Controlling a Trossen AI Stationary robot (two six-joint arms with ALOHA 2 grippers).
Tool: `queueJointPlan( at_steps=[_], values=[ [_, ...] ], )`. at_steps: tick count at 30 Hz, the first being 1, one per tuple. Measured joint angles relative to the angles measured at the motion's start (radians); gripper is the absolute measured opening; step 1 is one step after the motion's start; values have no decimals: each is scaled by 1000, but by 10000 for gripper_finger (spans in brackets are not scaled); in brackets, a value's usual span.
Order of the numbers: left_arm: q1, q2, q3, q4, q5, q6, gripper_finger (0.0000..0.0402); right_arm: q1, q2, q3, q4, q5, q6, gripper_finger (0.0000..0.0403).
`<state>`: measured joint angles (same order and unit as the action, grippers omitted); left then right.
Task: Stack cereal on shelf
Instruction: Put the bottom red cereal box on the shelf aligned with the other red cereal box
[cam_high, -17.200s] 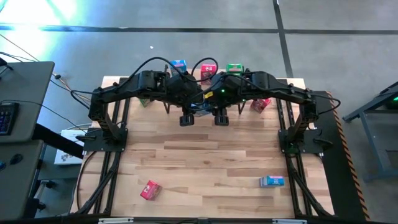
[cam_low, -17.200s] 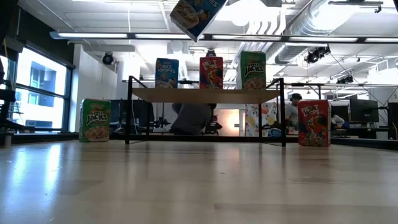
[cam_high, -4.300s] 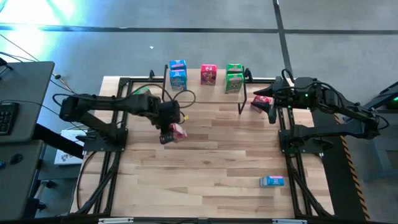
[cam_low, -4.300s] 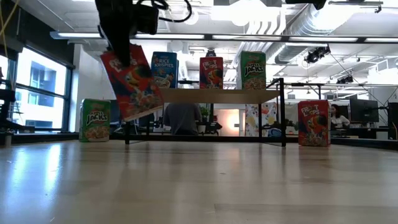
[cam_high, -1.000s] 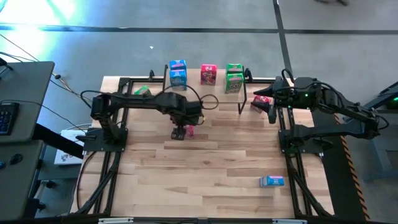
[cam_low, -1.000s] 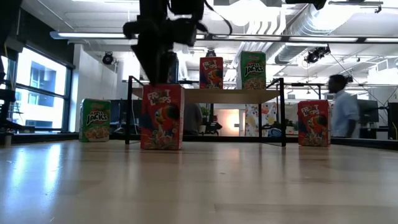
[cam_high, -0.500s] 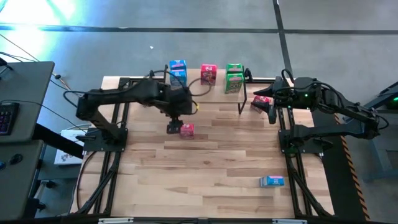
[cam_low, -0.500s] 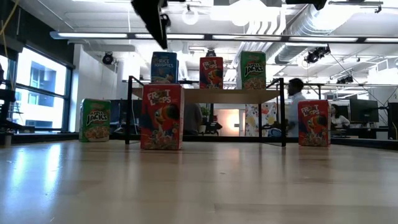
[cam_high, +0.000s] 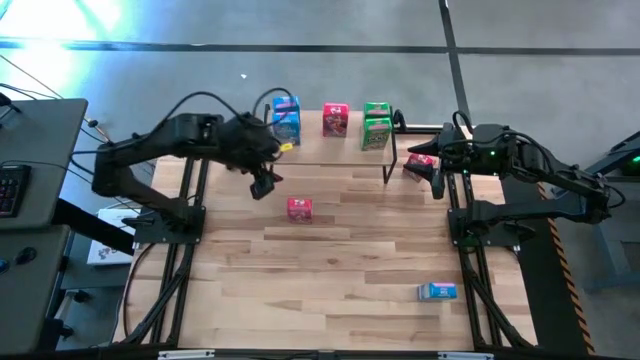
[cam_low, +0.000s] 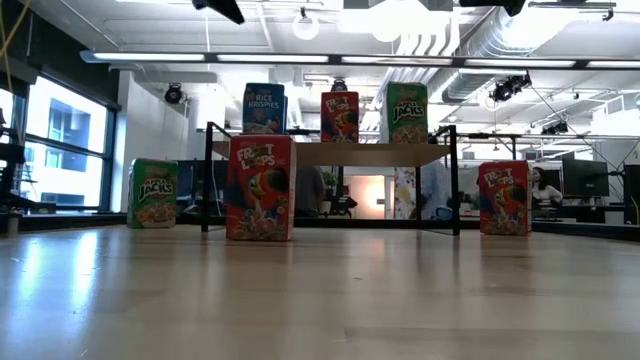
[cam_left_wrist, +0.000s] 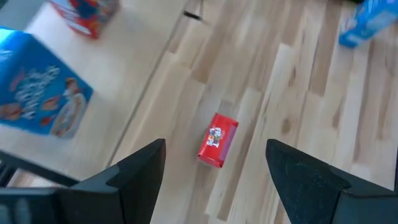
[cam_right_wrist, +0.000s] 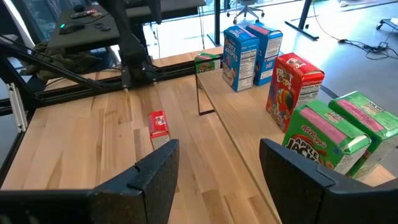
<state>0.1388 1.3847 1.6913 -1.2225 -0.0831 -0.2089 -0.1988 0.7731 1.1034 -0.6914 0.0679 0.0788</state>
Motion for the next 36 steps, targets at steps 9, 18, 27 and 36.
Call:
queueJointPlan(
  at_steps=[9, 18, 27, 36],
  values=[
    [0, -102, 0, -2, -8, -71, 269, 0, 0, 0, 12, 0, 0, 216],
    [0, -211, 0, -9, -9, -139, 269, 0, 14, 0, 52, 6, -30, 216],
    [0, -285, 0, -14, -20, -156, 269, 0, 77, 0, 135, 28, -35, 216],
    [0, -343, -1, -16, -37, -145, 269, 0, 186, 0, 318, -62, -61, 216]
  ],
)
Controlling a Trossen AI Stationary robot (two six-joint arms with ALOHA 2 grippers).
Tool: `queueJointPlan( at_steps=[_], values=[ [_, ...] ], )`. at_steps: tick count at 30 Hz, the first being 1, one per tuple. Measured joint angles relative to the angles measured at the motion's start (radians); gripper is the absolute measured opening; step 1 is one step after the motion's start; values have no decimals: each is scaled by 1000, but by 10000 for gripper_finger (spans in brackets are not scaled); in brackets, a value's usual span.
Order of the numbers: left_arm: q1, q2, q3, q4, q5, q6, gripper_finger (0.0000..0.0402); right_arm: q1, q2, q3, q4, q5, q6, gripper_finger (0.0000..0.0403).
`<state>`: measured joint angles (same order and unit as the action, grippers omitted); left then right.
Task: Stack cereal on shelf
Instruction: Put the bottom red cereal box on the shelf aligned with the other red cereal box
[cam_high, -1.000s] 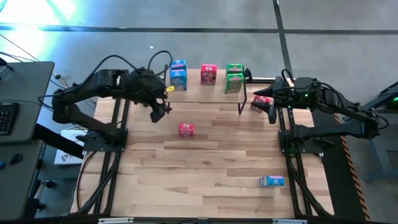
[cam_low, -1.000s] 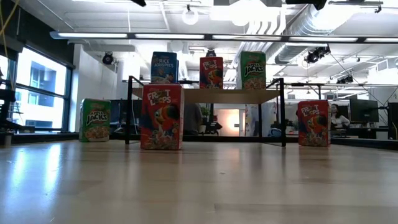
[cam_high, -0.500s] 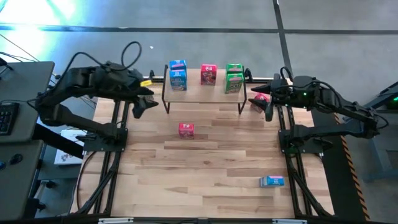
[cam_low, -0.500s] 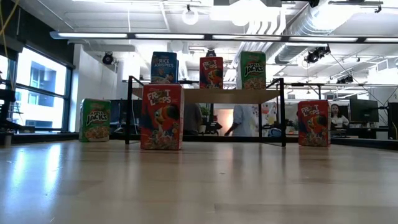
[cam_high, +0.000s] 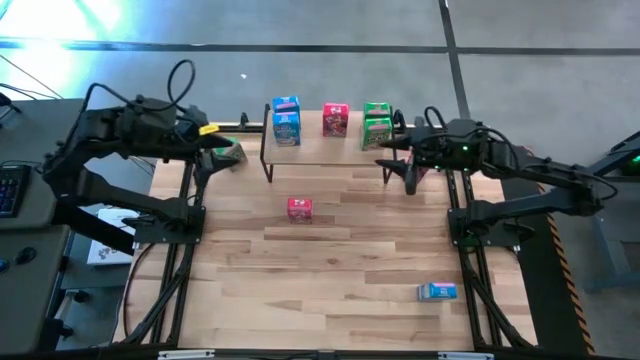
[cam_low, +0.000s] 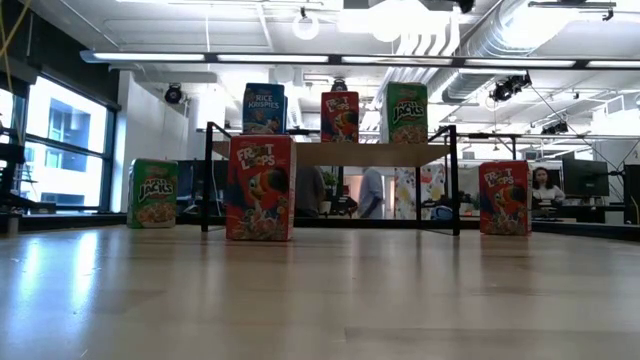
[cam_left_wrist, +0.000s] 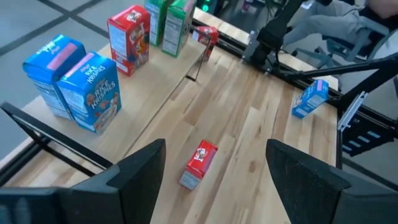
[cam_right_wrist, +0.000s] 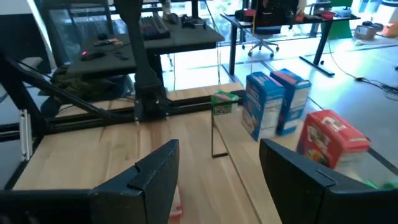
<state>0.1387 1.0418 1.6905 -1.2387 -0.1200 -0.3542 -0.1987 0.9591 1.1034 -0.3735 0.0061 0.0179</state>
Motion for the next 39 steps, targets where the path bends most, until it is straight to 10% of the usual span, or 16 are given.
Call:
queueJointPlan(
  at_steps=[24, 39],
  values=[
    [0, -33, 0, -24, -48, 34, 269, 31, 293, 0, 584, -89, -18, 216],
    [0, -32, 0, -51, -48, 53, 269, 94, 421, 0, 625, -37, 62, 216]
  ],
)
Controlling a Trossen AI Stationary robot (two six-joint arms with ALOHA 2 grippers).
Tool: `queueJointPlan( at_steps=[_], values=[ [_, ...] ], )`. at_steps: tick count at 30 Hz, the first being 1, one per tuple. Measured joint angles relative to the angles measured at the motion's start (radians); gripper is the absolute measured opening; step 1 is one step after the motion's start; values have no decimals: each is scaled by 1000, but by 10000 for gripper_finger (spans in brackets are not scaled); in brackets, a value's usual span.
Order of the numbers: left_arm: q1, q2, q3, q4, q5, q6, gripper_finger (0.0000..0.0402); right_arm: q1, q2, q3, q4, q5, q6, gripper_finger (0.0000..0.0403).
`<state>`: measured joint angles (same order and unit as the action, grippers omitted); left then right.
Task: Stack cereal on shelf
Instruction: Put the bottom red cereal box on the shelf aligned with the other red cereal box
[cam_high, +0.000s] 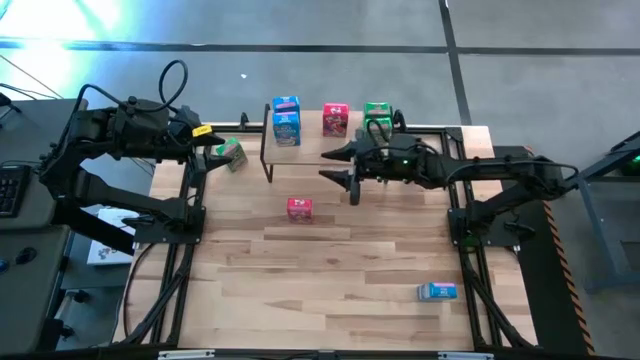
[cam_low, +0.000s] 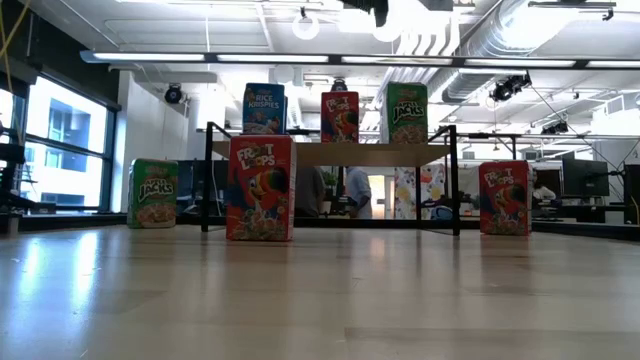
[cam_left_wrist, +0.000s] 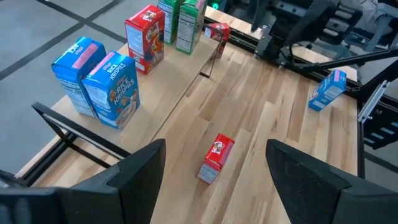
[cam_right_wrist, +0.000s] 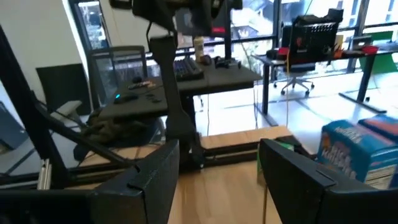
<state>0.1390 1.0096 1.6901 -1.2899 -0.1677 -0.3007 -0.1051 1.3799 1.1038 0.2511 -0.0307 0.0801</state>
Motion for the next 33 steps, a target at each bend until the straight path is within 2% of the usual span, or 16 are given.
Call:
queueJointPlan(
  at_steps=[17, 33],
  values=[
    [0, 3, 0, 0, 0, 34, 269, 21, 213, 0, -2, -11, 52, 216],
    [0, 2, 0, 0, 0, 36, 269, 67, 382, 0, -7, -3, -9, 216]
  ],
)
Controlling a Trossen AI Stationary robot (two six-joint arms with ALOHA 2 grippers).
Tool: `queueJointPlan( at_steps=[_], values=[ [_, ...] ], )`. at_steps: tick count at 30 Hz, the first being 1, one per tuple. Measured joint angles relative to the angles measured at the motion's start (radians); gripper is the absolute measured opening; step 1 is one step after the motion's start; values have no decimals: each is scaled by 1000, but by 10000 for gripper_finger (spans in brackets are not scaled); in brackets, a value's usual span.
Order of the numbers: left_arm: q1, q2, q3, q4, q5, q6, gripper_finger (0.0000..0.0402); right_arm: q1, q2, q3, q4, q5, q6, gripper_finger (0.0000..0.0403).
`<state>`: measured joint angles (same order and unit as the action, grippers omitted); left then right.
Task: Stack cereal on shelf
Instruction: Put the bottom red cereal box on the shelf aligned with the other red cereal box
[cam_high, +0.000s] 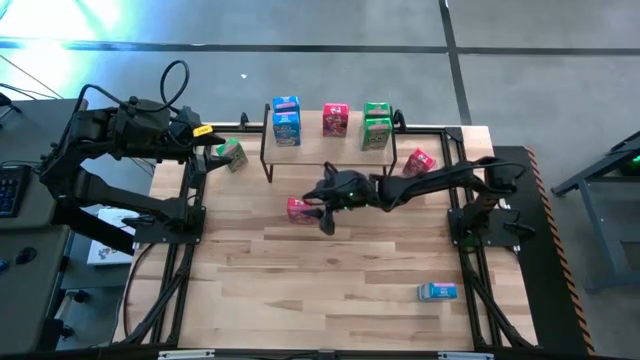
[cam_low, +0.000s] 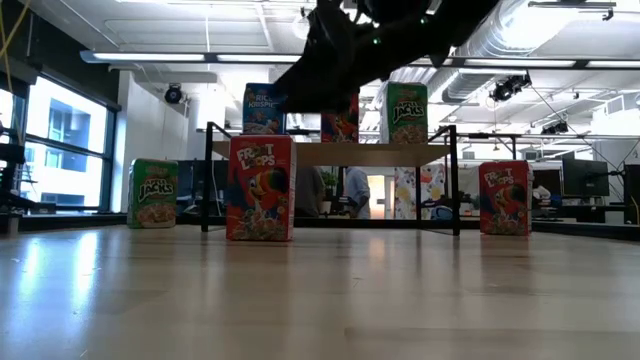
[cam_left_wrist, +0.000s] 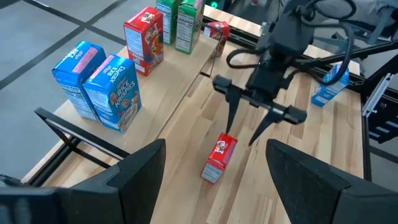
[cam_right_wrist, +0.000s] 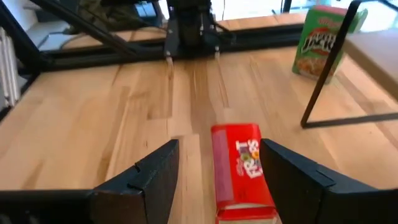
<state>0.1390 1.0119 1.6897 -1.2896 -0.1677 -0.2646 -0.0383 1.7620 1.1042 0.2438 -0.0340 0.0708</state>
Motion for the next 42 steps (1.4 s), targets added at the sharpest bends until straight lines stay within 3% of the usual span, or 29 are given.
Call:
queueJointPlan(
  at_steps=[10, 33, 42],
  values=[
    [0, 0, 0, 0, 0, 0, 269, 0, 41, 0, -15, 67, 0, 216],
    [0, 0, 0, 0, 0, 14, 269, -8, 98, 1, -36, 38, 26, 215],
    [0, 0, 0, 0, 0, 41, 269, -8, 98, 1, -35, 37, 63, 163]
  ],
)
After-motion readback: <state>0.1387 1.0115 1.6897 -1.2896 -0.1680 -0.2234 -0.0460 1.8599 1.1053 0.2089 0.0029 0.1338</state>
